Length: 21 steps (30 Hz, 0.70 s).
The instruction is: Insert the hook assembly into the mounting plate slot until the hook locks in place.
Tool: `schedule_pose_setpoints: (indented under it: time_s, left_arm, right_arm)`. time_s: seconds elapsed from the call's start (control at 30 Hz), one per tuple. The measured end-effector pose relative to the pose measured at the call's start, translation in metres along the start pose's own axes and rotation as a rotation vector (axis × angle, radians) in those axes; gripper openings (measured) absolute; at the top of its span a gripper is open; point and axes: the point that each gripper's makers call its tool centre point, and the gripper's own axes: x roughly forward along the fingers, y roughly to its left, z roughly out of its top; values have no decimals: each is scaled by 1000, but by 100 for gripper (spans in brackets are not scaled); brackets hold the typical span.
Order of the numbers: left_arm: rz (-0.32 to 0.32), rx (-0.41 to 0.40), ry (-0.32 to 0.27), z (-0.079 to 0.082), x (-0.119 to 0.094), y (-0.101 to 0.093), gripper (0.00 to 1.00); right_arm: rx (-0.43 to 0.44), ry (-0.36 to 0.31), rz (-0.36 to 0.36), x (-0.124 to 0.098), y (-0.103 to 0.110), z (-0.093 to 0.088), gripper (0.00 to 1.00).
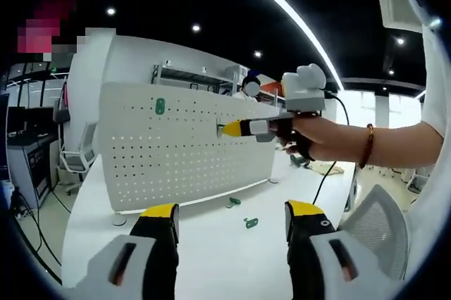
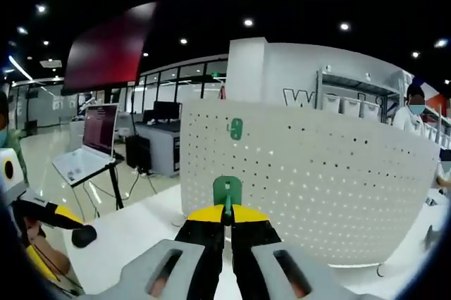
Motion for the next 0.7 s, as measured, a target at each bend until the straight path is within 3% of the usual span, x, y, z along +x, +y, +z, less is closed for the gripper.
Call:
schedule_pose_setpoints:
  time_s: [0.37,0.7]
  left_arm:
    - [-33,26,8,-2,3,2,67]
    - [-52,8,-21,9,4,4,68]
  right_arm:
    - [69,-24,-72,15,-18,12,1]
    - [98,-34,-105,29,-26,22,1]
